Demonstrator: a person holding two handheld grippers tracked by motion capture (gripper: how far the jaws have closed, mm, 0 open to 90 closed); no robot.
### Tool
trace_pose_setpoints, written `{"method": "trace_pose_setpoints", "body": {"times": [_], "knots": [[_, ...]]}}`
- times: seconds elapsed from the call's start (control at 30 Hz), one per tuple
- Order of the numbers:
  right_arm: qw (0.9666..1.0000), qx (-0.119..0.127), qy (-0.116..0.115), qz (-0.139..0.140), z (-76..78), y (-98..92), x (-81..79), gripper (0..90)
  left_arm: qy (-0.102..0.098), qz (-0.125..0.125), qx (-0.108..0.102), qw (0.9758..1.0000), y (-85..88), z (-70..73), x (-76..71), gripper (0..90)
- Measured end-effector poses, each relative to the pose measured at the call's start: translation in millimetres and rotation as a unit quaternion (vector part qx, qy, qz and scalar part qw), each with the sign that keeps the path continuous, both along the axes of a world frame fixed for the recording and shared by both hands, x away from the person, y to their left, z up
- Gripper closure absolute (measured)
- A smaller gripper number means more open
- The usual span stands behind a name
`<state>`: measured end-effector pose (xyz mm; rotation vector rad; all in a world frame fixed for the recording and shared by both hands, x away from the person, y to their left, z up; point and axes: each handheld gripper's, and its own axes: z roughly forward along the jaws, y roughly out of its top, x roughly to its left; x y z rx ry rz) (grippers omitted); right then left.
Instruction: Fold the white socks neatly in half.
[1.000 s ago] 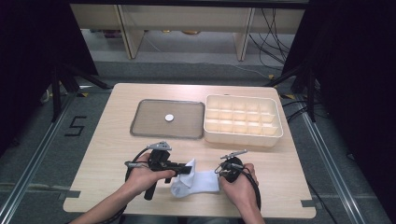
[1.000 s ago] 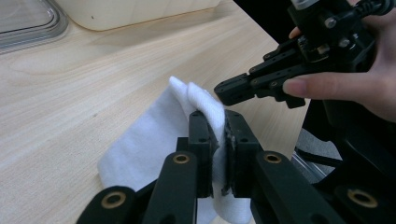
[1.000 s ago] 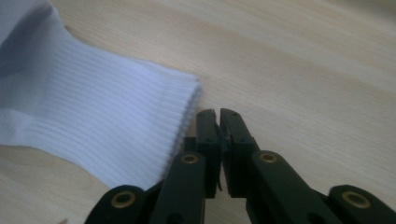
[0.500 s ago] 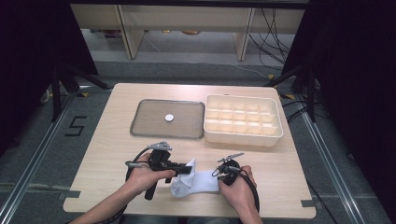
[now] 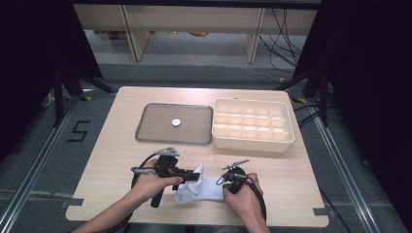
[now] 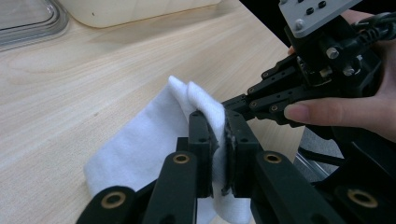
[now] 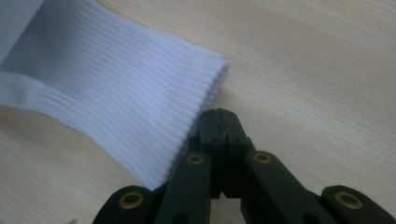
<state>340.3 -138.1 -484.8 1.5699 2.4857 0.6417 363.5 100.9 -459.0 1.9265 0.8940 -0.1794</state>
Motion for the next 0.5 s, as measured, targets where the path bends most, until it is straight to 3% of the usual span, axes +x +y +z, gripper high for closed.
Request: {"method": "trace_pose_setpoints", "body": {"times": [0.13, 0.23, 0.27, 0.37, 0.43, 0.5], "knots": [[1.0000, 0.001, -0.005, 0.005, -0.3, 2.3, 0.4, 90.0, 0.001, -0.001, 0.003, 1.0000, -1.6, -1.6, -0.5, 82.6], [1.0000, 0.000, 0.004, 0.000, 0.5, 5.1, -0.5, 90.0, 0.003, -0.005, 0.006, 1.0000, -2.3, -2.5, -0.3, 82.6], [0.9999, -0.002, -0.006, 0.010, -0.5, 4.4, 0.4, 90.0, 0.003, -0.004, 0.006, 1.0000, -2.8, -2.9, -0.2, 82.6], [0.9999, -0.001, -0.007, 0.016, -0.5, 5.1, 0.4, 90.0, 0.006, -0.006, 0.004, 1.0000, -3.3, -4.2, 0.6, 82.6], [1.0000, -0.002, -0.005, 0.008, -1.0, 6.1, 0.0, 90.0, 0.009, -0.007, 0.005, 0.9999, -3.4, -4.5, 0.4, 82.6], [0.9999, -0.002, -0.003, 0.010, -0.8, 6.4, -0.3, 90.0, 0.006, -0.004, 0.013, 0.9999, -3.8, -4.3, 0.0, 82.6]]}}
